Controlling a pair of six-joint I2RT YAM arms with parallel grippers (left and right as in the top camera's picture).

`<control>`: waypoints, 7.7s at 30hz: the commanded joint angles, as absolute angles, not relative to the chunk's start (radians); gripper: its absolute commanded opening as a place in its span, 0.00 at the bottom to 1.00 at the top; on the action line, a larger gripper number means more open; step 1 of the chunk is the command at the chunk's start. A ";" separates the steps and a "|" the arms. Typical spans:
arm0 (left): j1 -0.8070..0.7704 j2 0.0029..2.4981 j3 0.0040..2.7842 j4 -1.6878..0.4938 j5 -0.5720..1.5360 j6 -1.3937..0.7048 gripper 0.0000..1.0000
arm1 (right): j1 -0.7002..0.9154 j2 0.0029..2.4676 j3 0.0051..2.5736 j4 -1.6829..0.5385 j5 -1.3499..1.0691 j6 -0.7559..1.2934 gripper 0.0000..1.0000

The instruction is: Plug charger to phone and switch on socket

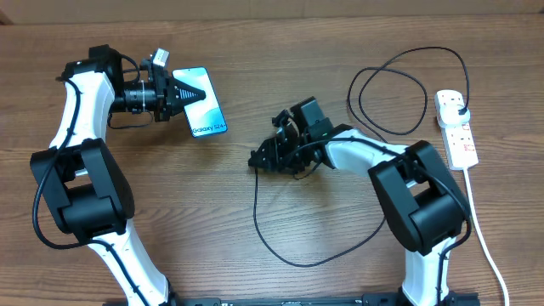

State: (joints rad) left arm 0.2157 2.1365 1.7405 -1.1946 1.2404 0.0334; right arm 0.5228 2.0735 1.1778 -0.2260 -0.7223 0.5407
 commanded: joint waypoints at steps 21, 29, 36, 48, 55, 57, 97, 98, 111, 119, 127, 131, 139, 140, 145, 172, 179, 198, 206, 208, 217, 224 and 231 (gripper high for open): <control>0.209 2.122 1.752 -1.208 1.246 0.056 0.04 | 0.587 2.173 1.179 -0.117 -0.596 0.730 0.22; 0.208 2.122 1.752 -1.230 1.212 0.057 0.04 | 0.559 2.159 1.187 -0.080 -0.692 0.729 0.04; 0.183 2.122 1.752 -1.230 1.214 0.057 0.04 | 0.527 1.994 1.187 -0.144 -0.706 0.650 0.04; 0.109 2.122 1.752 -1.325 1.362 0.204 0.04 | 0.456 1.518 1.166 -0.544 -0.645 0.436 0.04; 0.053 2.122 1.752 -1.361 1.439 0.288 0.04 | 0.447 1.272 0.963 -0.477 -0.646 0.484 0.04; 0.038 2.122 1.752 -1.358 1.481 0.293 0.04 | 0.445 1.210 0.907 -0.453 -0.649 0.523 0.04; -0.040 2.122 1.982 -1.093 1.581 -0.201 0.04 | 0.600 1.304 0.770 0.267 -0.602 0.891 0.04; -0.040 2.122 1.982 -1.092 1.581 -0.203 0.04 | 0.600 1.304 0.770 0.267 -0.595 0.892 0.04; -0.073 2.122 1.982 -1.065 1.581 -0.202 0.04 | 0.599 1.304 0.770 0.261 -0.533 0.894 0.04; -0.081 2.122 1.982 -1.065 1.581 -0.203 0.04 | 0.566 1.304 0.770 0.252 -0.525 0.894 0.04; -0.081 2.122 1.982 -1.066 1.581 -0.203 0.04 | 0.561 1.304 0.770 0.252 -0.524 0.913 0.04; -0.090 2.122 1.982 -1.066 1.581 -0.203 0.04 | 0.561 1.304 0.770 0.252 -0.525 0.918 0.04; -0.094 2.122 1.982 -1.066 1.581 -0.210 0.04 | 0.561 1.304 0.770 0.242 -0.528 0.921 0.04; -0.094 2.122 1.982 -1.066 1.581 -0.210 0.04 | 0.561 1.304 0.770 0.239 -0.528 0.921 0.04; -0.097 2.122 1.982 -1.069 1.581 -0.211 0.04 | 0.561 1.304 0.770 0.237 -0.528 0.921 0.04; -0.123 2.122 1.982 -1.053 1.580 -0.210 0.04 | 0.561 1.304 0.770 0.230 -0.556 0.921 0.04; -0.123 2.122 1.982 -1.035 1.581 -0.210 0.04 | 0.561 1.304 0.770 0.230 -0.570 0.921 0.04; -0.123 2.122 1.982 -1.034 1.581 -0.206 0.04 | 0.561 1.304 0.770 0.193 -0.583 0.909 0.04; -0.123 2.122 1.982 -1.034 1.582 -0.206 0.04 | 0.517 1.304 0.770 0.173 -0.763 0.761 0.04; -0.123 2.122 1.982 -1.034 1.582 -0.206 0.04 | 0.492 1.304 0.770 0.178 -0.802 0.754 0.04; -0.138 2.122 1.982 -1.034 1.581 -0.206 0.04 | 0.425 1.305 0.770 0.193 -0.879 0.749 0.04; -0.146 2.122 1.982 -1.034 1.581 -0.206 0.04 | 0.425 1.340 0.770 0.193 -0.904 0.751 0.04; -0.146 2.122 1.982 -1.019 1.581 -0.206 0.04 | 0.425 1.345 0.770 0.208 -0.911 0.754 0.04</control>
